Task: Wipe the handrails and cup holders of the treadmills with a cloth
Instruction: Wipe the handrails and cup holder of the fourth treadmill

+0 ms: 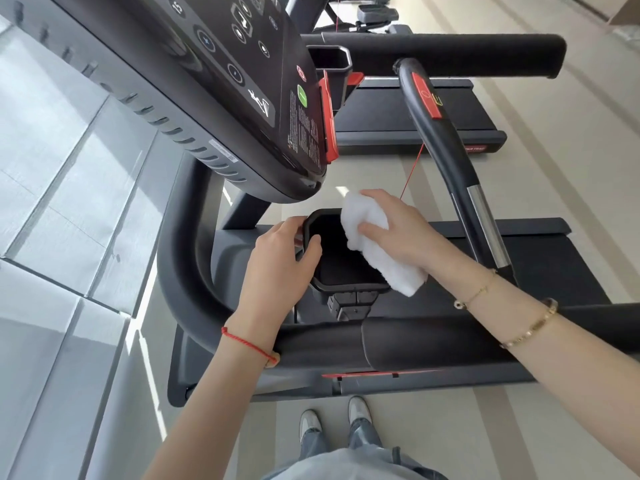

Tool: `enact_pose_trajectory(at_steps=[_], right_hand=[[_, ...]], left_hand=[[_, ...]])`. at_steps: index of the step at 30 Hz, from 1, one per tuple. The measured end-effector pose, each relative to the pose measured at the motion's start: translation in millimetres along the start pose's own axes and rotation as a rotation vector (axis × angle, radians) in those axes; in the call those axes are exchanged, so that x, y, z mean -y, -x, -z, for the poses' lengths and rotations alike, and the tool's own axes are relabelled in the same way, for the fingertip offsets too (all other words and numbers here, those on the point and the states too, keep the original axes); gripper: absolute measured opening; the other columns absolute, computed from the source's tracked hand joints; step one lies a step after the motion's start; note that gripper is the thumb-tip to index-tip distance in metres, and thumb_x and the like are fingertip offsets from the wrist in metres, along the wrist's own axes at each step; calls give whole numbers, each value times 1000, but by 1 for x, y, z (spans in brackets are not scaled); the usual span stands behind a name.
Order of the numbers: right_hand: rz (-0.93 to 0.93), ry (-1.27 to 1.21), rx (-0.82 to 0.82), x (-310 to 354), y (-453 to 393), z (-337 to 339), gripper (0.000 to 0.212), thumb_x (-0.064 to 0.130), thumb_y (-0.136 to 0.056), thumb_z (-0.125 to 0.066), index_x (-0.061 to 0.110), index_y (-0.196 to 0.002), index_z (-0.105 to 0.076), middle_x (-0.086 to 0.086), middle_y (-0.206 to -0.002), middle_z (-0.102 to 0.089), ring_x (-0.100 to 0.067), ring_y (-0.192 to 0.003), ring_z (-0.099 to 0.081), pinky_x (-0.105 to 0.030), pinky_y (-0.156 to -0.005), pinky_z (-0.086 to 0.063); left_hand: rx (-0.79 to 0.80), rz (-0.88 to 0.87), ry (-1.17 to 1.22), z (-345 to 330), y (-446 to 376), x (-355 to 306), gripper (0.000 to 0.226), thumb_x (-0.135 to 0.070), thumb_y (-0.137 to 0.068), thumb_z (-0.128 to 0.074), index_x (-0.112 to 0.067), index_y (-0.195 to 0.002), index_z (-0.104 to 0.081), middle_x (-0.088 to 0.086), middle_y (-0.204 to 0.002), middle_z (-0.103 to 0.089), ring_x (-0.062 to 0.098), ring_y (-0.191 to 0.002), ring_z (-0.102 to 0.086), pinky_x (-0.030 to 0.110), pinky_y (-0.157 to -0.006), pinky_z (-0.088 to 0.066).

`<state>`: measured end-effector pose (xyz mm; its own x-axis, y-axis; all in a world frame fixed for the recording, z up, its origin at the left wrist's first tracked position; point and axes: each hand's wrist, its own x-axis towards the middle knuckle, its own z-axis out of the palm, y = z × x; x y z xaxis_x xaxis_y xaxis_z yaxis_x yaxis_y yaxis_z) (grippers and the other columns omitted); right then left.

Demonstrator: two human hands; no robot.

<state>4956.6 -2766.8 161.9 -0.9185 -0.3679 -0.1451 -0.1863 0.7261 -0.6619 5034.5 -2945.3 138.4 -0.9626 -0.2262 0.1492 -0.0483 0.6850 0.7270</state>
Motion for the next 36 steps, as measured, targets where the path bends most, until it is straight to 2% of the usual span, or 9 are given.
enact_pose_trajectory(at_steps=[8,12,16,19,24,28,30,33,36], right_hand=[[-168,-241,24,-14,48,-13,71,33,-97,-53,34,-150,-6,5,-125,-41,-16,-108,-45,-30,-86,-35],[-72,-51,34,-1,10,1,62,26,-97,-55,20,-150,-23,-5,-137,-46,-25,-119,-47,-29,-88,-35],[-12,-26,154,4,-14,16,50,25,-94,-59,23,-141,-41,-4,-132,-52,-25,-118,-51,-38,-95,-45],[-52,-127,85,-7,12,6,57,31,-97,-55,27,-146,-26,-1,-130,-48,-21,-110,-50,-34,-85,-41],[-78,-274,6,-20,35,-12,68,30,-96,-55,28,-149,-12,0,-141,-41,-16,-114,-43,-30,-92,-35],[175,165,-11,-13,2,-1,55,32,-98,-51,22,-146,-27,-2,-143,-42,-25,-118,-49,-32,-86,-34],[358,334,82,-5,-21,5,50,32,-98,-50,25,-145,-33,2,-142,-46,-25,-118,-50,-30,-83,-32],[551,491,231,14,-44,5,45,32,-99,-49,31,-142,-34,8,-141,-48,-23,-115,-53,-31,-86,-36],[671,504,297,24,-50,1,33,27,-100,-47,34,-131,-40,10,-124,-54,-22,-104,-56,-44,-88,-45]], left_hand=[[4,17,10,1,1,-1,35,-31,-95,-56,-18,-128,-60,-5,-105,-68,11,-98,-62,32,-86,-54],[-4,14,-2,-1,1,-1,33,-31,-95,-55,-20,-126,-61,-7,-103,-68,10,-96,-62,26,-81,-52],[-18,15,-13,0,1,-1,30,-30,-94,-57,-21,-123,-62,-11,-95,-66,8,-92,-62,18,-75,-46],[-22,17,-7,0,0,0,28,-29,-94,-58,-22,-120,-64,-12,-91,-66,8,-89,-62,17,-74,-47],[-18,32,1,0,0,0,29,-28,-94,-58,-21,-121,-64,-13,-93,-67,5,-89,-62,15,-75,-48],[-21,40,-49,0,4,-4,37,-31,-96,-55,-19,-131,-59,-4,-104,-68,12,-95,-63,32,-85,-53],[-35,60,-76,-1,10,-8,42,-32,-96,-55,-17,-135,-56,0,-109,-68,18,-101,-63,39,-88,-52],[-87,113,-105,-3,23,-13,37,-33,-95,-55,-18,-129,-60,-2,-107,-68,19,-100,-63,42,-84,-53],[-145,143,-128,-4,34,-17,29,-33,-94,-57,-18,-117,-64,-5,-101,-68,16,-95,-63,40,-79,-53]])
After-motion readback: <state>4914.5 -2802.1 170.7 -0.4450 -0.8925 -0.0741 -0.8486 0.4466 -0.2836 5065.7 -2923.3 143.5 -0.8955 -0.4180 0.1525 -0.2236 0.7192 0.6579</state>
